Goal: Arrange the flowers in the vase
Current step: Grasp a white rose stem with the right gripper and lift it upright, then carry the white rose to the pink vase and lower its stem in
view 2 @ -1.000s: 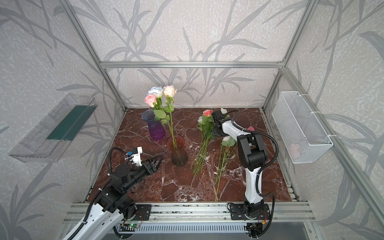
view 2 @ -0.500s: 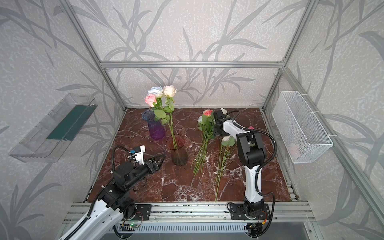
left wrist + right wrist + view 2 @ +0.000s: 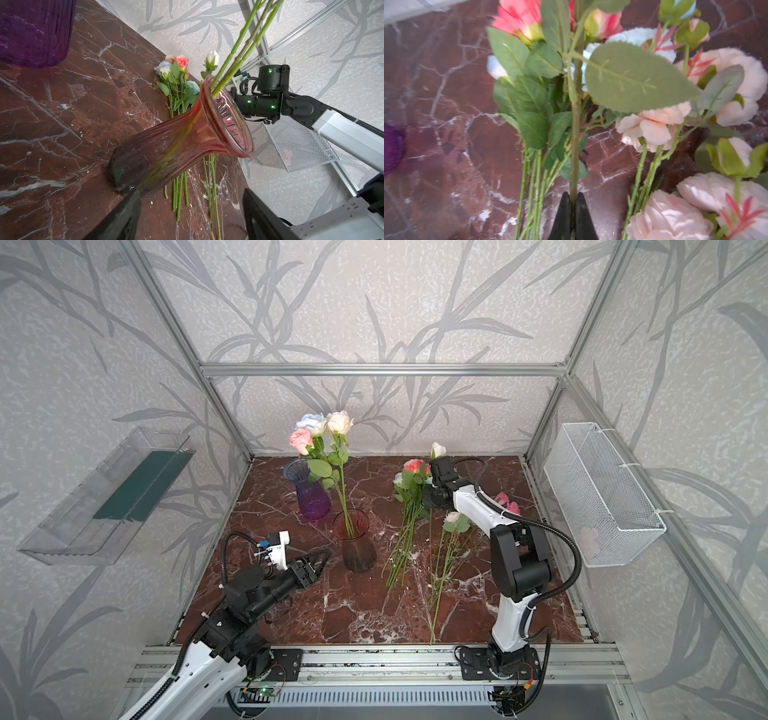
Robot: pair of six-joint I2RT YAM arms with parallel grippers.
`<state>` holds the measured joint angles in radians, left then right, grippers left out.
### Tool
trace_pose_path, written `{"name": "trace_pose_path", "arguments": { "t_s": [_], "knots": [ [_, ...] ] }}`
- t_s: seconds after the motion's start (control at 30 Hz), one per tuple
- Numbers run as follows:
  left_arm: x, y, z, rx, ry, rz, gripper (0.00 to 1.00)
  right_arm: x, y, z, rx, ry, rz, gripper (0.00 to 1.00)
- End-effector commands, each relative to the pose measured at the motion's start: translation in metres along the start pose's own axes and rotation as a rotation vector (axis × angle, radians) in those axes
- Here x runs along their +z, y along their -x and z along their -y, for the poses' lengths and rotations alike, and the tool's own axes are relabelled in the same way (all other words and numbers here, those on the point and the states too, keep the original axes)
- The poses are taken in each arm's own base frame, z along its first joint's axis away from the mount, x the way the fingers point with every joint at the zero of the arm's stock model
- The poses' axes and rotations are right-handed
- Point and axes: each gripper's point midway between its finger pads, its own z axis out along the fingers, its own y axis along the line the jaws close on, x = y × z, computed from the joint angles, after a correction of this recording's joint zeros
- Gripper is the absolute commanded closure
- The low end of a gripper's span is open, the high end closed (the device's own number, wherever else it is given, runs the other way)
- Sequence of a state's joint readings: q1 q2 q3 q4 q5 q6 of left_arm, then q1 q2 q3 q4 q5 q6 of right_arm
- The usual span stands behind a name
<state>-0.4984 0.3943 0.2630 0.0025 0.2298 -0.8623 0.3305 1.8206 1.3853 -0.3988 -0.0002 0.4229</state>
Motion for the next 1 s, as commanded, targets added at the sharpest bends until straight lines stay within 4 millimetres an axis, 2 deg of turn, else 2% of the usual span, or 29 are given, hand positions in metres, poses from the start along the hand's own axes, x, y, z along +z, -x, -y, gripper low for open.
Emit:
{"name": "trace_pose_path", "arguments": {
  "t_s": [0.0, 0.3, 0.47, 0.67, 0.97],
  "knots": [
    [-0.006, 0.01, 0.014, 0.024, -0.025, 0.02, 0.22, -0.025, 0.013, -0.011, 0.012, 0.047, 0.08, 0.99],
    [-0.012, 0.018, 0.019, 0.027, -0.028, 0.049, 0.22, -0.085, 0.021, -0.031, 0.02, 0.194, 0.271, 0.99],
    [-0.014, 0.021, 0.021, 0.018, -0.02, 0.053, 0.22, -0.134, 0.022, -0.056, -0.058, 0.245, 0.386, 0.99],
    [-0.025, 0.022, 0.007, -0.012, 0.052, 0.079, 0.22, -0.197, 0.034, -0.083, -0.098, 0.332, 0.558, 1.0],
    [-0.056, 0.028, -0.025, -0.039, 0.216, 0.171, 0.22, -0.274, 0.061, -0.128, -0.134, 0.485, 0.754, 1.0]
  ]
}}
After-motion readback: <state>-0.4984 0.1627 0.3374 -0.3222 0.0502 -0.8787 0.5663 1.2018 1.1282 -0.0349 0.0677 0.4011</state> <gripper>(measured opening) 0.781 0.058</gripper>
